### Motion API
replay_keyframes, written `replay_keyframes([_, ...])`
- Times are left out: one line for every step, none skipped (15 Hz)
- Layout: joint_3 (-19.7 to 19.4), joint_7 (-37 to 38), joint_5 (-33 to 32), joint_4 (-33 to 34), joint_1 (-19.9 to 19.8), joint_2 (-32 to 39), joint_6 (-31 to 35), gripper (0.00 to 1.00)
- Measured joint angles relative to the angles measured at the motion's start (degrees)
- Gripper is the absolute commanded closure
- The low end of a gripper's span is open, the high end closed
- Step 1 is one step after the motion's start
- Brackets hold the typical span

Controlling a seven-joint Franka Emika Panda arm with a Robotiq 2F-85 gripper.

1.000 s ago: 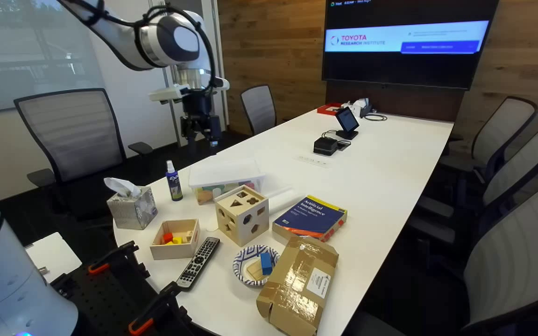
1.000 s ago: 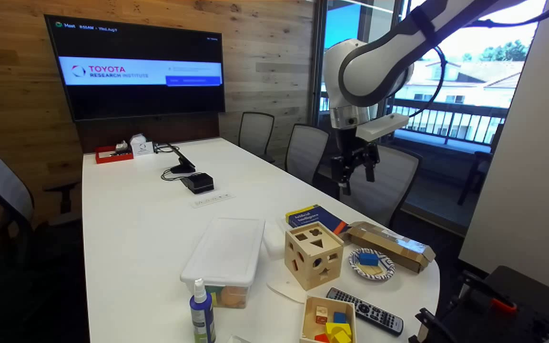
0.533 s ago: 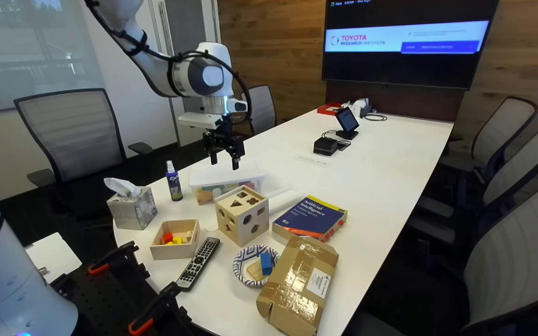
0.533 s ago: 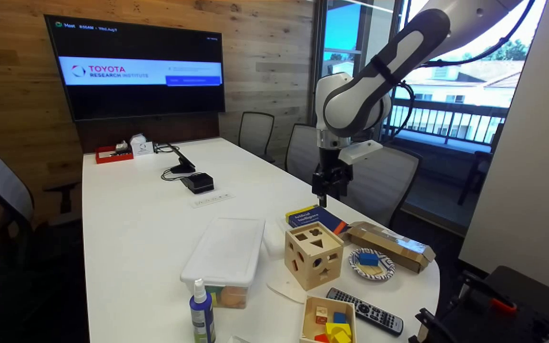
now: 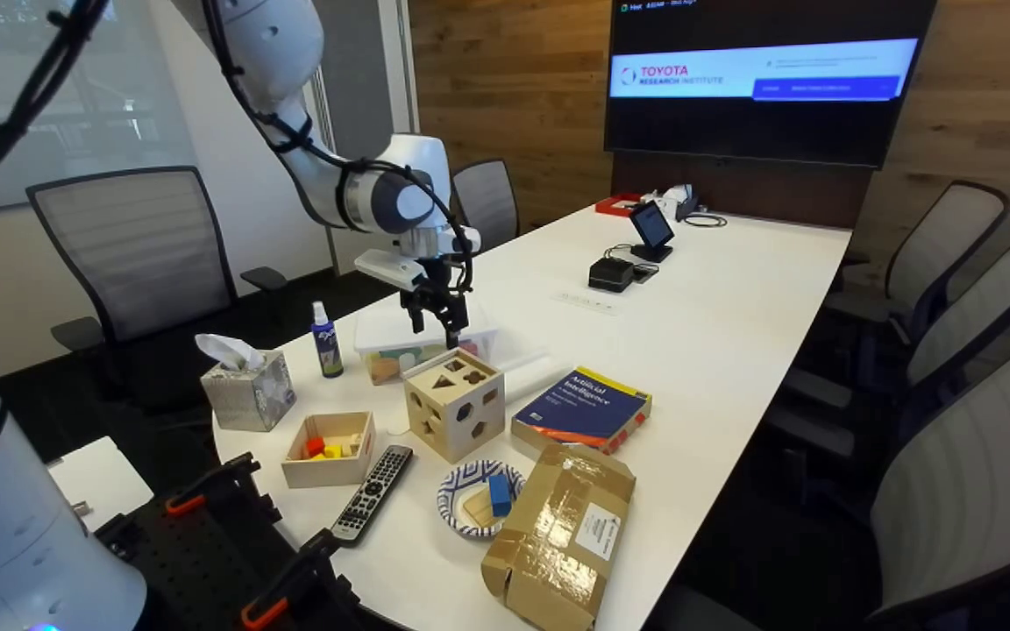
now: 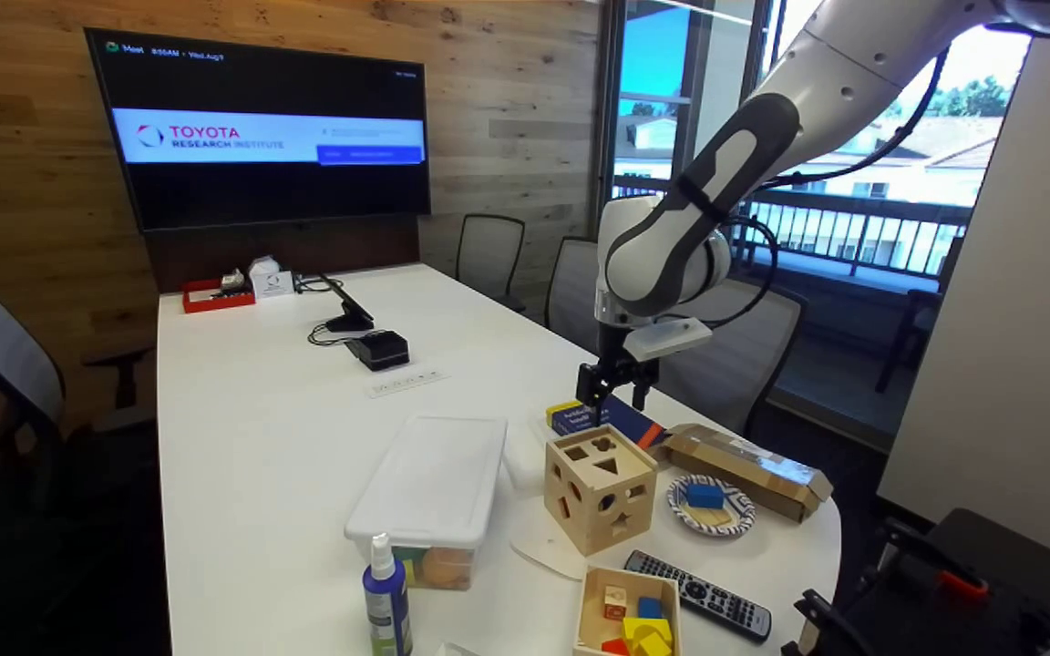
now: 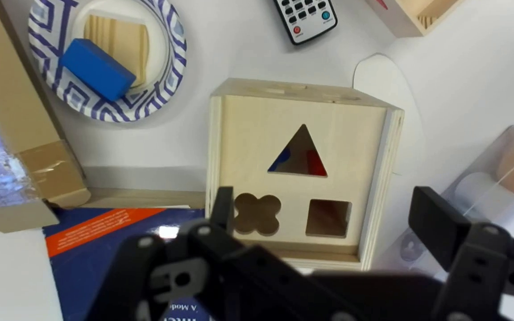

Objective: Open the wooden box

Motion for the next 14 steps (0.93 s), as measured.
replay_keyframes([-0.44,0.44,0.03,1.08,0.05,1.29,0.4,0.0])
replay_keyframes([-0.77,0.44,0.28,2.39,0.06,2.61,0.46,0.0])
replay_keyframes([-1.0,0.41,0.59,3.87,0.05,3.94,0.47,0.0])
replay_keyframes([-1.07,0.32,0.95,5.49,0.0,5.35,0.46,0.0])
replay_keyframes([-1.07,0.27,1.36,7.18,-0.01,6.8,0.46,0.0])
replay_keyframes([-1.05,0.24,1.72,8.85,-0.01,8.27,0.42,0.0])
replay_keyframes([-1.04,0.22,2.08,10.48,-0.01,9.73,0.4,0.0])
replay_keyframes([-1.04,0.19,2.44,12.11,-0.01,11.22,0.37,0.0])
replay_keyframes([-1.04,0.09,2.78,13.44,-0.05,12.48,0.35,0.0])
replay_keyframes([-0.95,-0.33,3.24,14.79,-0.19,13.83,0.33,0.0])
replay_keyframes([-0.77,-1.04,3.96,15.97,-0.43,15.11,0.33,0.0])
replay_keyframes([-0.57,-1.85,4.79,17.0,-0.61,16.34,0.32,0.0])
replay_keyframes([-0.35,-2.34,5.47,17.9,-0.82,17.49,0.32,0.0])
replay_keyframes([-0.14,-2.96,6.19,18.63,-1.02,18.57,0.32,0.0])
